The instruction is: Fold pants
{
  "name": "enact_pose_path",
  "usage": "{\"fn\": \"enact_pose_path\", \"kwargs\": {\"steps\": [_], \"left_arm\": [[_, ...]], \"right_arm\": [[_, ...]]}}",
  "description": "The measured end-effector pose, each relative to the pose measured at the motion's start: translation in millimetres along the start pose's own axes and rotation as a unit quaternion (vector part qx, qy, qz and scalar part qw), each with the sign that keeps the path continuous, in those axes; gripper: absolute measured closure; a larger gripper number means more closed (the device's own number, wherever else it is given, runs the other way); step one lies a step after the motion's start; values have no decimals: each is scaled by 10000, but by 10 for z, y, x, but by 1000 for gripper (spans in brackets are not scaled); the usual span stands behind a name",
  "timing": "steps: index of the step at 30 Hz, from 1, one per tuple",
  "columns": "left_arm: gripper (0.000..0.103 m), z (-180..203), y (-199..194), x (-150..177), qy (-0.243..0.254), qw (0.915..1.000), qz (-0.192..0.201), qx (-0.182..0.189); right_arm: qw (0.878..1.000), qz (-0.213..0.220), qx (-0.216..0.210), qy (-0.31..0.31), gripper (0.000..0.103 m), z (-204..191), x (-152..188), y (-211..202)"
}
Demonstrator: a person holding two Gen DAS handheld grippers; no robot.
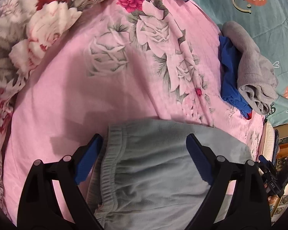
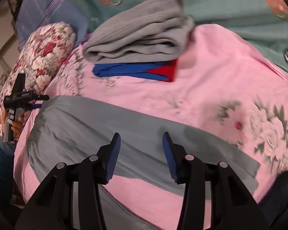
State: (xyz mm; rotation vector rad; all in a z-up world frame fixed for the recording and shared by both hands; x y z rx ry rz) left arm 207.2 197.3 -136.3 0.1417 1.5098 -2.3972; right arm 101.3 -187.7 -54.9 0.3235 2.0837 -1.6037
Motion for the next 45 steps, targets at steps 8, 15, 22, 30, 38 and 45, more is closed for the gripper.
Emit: {"fn": "enact_pose_path", "kwargs": {"steps": [8,15,22,30,38,45], "left_arm": [[86,54,-44,53,465,9988,120,-47],[94,107,-317,155,759,9948,605,299],[94,106,-476,245,813,9911,865,605],[94,180,-638,369,1134,9801,1290,995],[94,100,-733,401,1087,9779,1461,1025],[95,-18,-779,409,877,9797,1506,989]], "right_arm": [[9915,-236,264,-1252,57,-289,-317,554],[9740,-419,-8,-2225,57,-648,-440,931],[9640,-686,-398,-2540,57,-780,-599,1118],[9540,-849,-438,-2841,59,-820,-657,1249],[9355,-1019,-337,-3365,102,-965,-675,1307],[9391,-459,-2,-3405,102,-892,-802,952]]}}
Point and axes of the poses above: each gripper's, at about its wrist camera, not at the fingertips, and y roughly the way its jaws point, z to its right, x to its underside, the point moved 4 cm from there along y, roughly the way its jaws point, and after that the axes turned 1 degree about x, right-handed, at the moved point
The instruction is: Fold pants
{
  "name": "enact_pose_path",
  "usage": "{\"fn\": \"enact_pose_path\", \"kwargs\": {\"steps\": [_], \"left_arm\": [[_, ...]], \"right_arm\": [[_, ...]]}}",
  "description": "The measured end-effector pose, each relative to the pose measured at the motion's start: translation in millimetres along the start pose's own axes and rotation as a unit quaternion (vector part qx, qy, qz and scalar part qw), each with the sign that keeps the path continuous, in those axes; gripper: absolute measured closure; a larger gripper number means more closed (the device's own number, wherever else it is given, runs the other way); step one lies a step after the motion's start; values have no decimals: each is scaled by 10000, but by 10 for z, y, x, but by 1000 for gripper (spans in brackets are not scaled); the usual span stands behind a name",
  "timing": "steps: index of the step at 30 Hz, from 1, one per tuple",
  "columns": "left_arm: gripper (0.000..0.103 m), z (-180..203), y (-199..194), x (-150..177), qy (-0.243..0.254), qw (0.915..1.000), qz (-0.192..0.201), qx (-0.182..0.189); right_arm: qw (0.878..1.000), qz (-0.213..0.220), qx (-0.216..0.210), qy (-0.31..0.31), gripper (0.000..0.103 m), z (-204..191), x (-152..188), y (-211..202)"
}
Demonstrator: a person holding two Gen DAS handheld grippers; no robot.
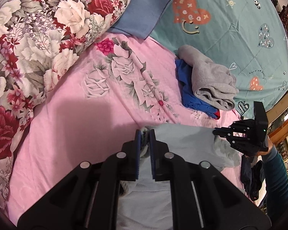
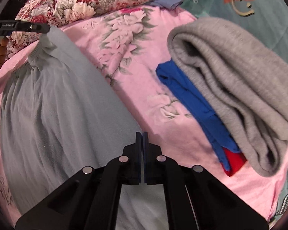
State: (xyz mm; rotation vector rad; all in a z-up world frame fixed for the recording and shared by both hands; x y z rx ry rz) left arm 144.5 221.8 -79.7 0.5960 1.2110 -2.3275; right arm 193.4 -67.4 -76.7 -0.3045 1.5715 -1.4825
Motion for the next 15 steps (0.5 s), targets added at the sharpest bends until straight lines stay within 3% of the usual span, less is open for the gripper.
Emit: {"fn": "enact_pose_path", "kwargs": {"steps": [7,10,12,15], "left_arm": [[96,74,-202,85,116,9999,89,5],[96,-1,-186,92,-98,9999,-8,-64],[87,-142,-145,61,-473,9988,-106,-1],[62,-320,-79,17,-779,9967,-115,-212]], "right_arm": [[9990,354,220,-168,102,-333,114,-437],[9983,308,471,-135,102,-372,145,-450],[9979,258,600,-48,102,-345,127,-375],[9974,238,679,45,102,-295,94,-285]]}}
Point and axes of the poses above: each gripper's, at about its wrist camera, not at the fingertips, and y roughly the way its jaws point, z to its right, x to its underside, the point moved 4 cm from there along y, roughly the way its jaws point, and after that the axes turned 1 degree about x, right-handed, at the moved point
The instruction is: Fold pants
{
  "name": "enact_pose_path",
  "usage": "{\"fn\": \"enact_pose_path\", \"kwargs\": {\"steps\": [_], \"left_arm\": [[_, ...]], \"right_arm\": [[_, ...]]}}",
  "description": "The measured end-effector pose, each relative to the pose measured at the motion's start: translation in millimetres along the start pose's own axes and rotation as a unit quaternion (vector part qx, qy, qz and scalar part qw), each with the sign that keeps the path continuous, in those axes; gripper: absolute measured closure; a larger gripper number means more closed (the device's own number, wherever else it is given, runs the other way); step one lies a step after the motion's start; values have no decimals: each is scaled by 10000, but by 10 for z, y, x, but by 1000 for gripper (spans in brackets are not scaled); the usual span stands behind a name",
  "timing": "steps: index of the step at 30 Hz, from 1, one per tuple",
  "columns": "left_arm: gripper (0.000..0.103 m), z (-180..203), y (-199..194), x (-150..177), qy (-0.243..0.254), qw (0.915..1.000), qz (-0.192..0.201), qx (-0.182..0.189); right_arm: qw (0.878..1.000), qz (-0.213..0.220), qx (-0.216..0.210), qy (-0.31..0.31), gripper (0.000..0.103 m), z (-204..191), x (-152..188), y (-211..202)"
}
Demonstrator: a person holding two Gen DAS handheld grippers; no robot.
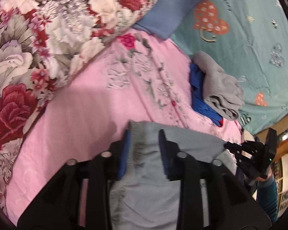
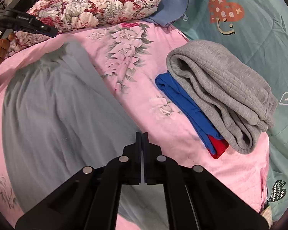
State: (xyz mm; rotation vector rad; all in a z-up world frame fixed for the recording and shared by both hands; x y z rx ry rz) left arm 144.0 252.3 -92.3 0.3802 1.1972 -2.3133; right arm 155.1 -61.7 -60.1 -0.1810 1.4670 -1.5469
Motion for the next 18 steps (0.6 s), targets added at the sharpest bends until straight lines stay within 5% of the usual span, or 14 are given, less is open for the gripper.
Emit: {"fn": "enact_pose_path", "kwargs": {"steps": [2,3,8,15,16,18], "left_arm": [[31,-38,65,-55,-26,10000,21,-85],[29,-45,107,-91,10,9998,34,-172],[29,-78,484,-144,-8,9984,-522,-225],[29,65,756,-54,-80,9930,-1147,286],[31,80,767,-55,-80,9929,-1162,246],[51,106,782,-57,-50,9927,-1187,207]], "right_arm": [[10000,-20,34,-28,102,8,5,24],[10000,-35,40,-16,102,21,7,42],[9999,24,107,-8,102,73,43,8],[9999,-60,101,-47,102,29,66,36],[9999,-48,115,-33,102,26,60,44],[9999,-9,104,20,102,34,50,34]]}}
Point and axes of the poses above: each gripper's, at about its wrist camera, not at the fingertips, and y roughly the way its jaws point, z to its right, x to its underside, the point moved 4 cm from there along y, roughly the way its jaws point, and after that the axes turned 1 degree about x, right-handed, at the moved point
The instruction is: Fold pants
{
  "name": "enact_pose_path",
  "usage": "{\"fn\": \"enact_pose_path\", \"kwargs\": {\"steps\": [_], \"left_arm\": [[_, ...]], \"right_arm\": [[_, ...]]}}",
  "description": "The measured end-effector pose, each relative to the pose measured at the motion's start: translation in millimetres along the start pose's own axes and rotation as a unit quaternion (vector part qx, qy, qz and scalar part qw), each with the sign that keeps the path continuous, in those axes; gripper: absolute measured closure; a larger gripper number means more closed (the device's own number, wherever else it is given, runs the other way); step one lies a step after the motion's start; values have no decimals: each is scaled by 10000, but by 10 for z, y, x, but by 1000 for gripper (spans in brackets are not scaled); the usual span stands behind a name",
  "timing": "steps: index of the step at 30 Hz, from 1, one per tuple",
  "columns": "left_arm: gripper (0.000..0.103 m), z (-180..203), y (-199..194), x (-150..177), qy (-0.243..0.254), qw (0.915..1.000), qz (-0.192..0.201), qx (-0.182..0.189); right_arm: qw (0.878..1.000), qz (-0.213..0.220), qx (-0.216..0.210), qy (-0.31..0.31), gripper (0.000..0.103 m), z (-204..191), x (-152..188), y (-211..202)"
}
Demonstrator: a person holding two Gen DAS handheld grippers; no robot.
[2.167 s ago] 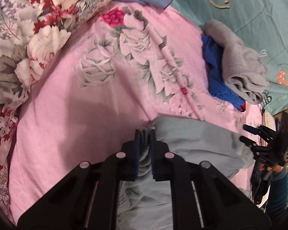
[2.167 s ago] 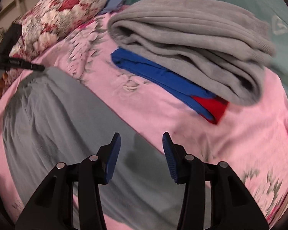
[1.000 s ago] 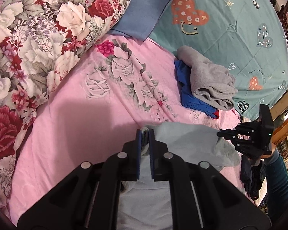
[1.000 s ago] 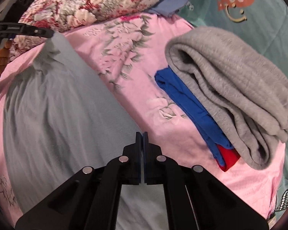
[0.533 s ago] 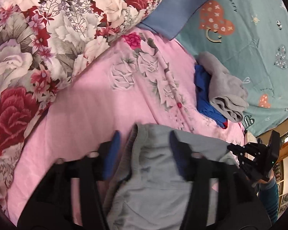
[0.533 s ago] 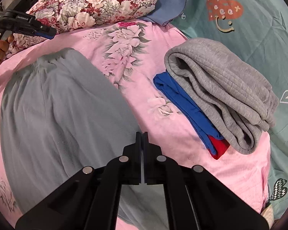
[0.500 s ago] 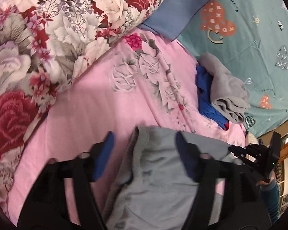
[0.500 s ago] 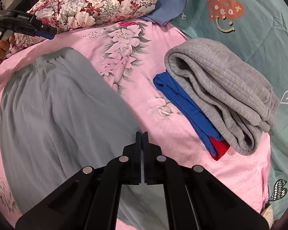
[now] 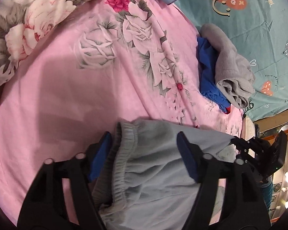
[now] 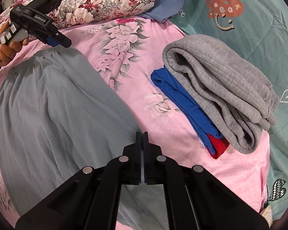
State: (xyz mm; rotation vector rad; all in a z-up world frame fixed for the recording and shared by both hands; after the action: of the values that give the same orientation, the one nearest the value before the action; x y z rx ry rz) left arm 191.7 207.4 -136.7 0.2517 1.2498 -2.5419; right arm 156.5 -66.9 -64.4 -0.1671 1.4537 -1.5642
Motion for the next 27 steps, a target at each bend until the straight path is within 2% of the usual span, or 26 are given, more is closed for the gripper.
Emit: {"fn": "enact_pose_path", "kwargs": {"steps": [1,2,6,11,15,23,27], "left_arm": [[79,-4,10,9,-46,10000,-62,6],[90,-13,11,13,-80,9999,-75,-7],[94,2,-90,50,101,9997,185,-142],[94,131,-442,119,482,9965,679,-55],[94,188,-667,247,747,9938,817,-59],[94,229,-1100,848,1367,9851,1023,-197],[94,77,-1174,1221,1498,9837,899,-415]], "right_arm": [[10000,24,16,17,102,7,-2,-13],[10000,38,22,33,102,12,1,-28],[9999,99,58,98,102,9,20,-96],[9994,304,124,67,102,-95,37,-314],[9984,556,98,6,102,-273,100,-604],[9963,794,-226,-230,102,-832,356,-984],[9951,787,-503,-325,102,-1174,531,-1015]]}}
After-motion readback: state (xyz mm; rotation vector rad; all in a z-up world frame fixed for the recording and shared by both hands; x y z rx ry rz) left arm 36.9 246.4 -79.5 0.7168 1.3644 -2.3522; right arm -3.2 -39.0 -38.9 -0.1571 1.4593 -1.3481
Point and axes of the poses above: each gripper's, at about its wrist camera, not at the fingertips, and y roughly the way its jaws point, z to its right, x to its underside, the point moved 4 cm from there along y, roughly the way its jaws point, and after that the axes turned 1 degree about x, right-handed, at the moved point
